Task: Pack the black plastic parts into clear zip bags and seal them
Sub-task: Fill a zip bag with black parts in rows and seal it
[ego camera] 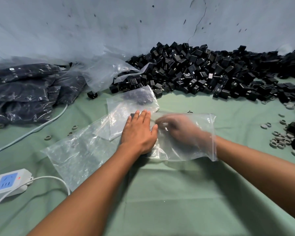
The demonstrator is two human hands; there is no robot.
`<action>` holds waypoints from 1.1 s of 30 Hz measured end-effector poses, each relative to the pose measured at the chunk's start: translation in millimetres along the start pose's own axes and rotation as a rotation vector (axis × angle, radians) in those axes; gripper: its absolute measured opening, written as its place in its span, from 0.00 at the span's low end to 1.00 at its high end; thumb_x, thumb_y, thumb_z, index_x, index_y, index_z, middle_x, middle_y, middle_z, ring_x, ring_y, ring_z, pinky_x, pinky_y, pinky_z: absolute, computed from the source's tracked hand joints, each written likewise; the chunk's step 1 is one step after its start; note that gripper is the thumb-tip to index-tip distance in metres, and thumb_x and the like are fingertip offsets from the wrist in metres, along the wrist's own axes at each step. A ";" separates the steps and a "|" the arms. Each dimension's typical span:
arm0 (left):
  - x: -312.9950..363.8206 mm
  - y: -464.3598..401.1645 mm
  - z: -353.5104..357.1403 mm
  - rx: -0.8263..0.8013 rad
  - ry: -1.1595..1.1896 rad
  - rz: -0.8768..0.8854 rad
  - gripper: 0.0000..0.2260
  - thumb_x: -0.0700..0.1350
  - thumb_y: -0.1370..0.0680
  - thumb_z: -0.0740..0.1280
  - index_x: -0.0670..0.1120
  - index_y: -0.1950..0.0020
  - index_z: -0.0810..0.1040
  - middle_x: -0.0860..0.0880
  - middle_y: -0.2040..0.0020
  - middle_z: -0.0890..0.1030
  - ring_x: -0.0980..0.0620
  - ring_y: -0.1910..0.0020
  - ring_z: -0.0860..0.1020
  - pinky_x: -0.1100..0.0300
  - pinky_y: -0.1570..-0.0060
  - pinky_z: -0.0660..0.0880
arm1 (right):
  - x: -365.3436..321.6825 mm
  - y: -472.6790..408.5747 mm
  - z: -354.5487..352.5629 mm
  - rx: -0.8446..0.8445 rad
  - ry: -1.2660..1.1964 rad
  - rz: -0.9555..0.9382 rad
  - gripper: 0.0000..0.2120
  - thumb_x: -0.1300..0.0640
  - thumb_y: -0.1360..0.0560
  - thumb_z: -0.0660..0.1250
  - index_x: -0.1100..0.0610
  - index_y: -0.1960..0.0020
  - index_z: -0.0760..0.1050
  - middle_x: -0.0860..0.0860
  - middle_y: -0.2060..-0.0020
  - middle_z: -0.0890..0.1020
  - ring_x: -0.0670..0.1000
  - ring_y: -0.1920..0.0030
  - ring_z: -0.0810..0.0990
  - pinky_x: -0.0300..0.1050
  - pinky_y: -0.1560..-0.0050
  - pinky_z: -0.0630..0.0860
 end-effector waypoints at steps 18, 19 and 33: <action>-1.1 1.3 7.9 -0.031 -0.069 0.013 0.35 0.65 0.18 0.44 0.48 0.16 0.43 0.48 0.15 0.44 0.48 0.17 0.41 0.46 0.19 0.43 | 200.4 2.5 -160.5 0.153 0.535 0.684 0.35 0.59 0.21 0.68 0.49 0.18 0.57 0.58 0.19 0.57 0.64 0.20 0.50 0.65 0.24 0.61; -1.2 1.4 7.8 -0.032 -0.070 0.014 0.35 0.66 0.18 0.43 0.48 0.16 0.43 0.48 0.15 0.43 0.48 0.17 0.41 0.46 0.19 0.43 | 205.1 -0.7 -155.4 0.111 0.546 0.700 0.34 0.57 0.20 0.66 0.50 0.18 0.55 0.59 0.20 0.58 0.65 0.19 0.49 0.65 0.23 0.60; 3.0 3.0 -4.1 -0.021 -0.100 0.007 0.36 0.68 0.18 0.42 0.48 0.16 0.51 0.46 0.15 0.46 0.46 0.17 0.46 0.45 0.19 0.44 | 150.6 100.9 -128.7 0.283 -0.180 0.700 0.05 0.53 0.21 0.73 0.53 0.50 0.86 0.54 0.58 0.86 0.50 0.65 0.79 0.42 0.63 0.76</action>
Point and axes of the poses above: each hand's wrist, its own y-axis away from the middle knuckle, its own z-axis out of the palm, x = y × z, the point moved 10 cm from there along -y, towards the middle knuckle
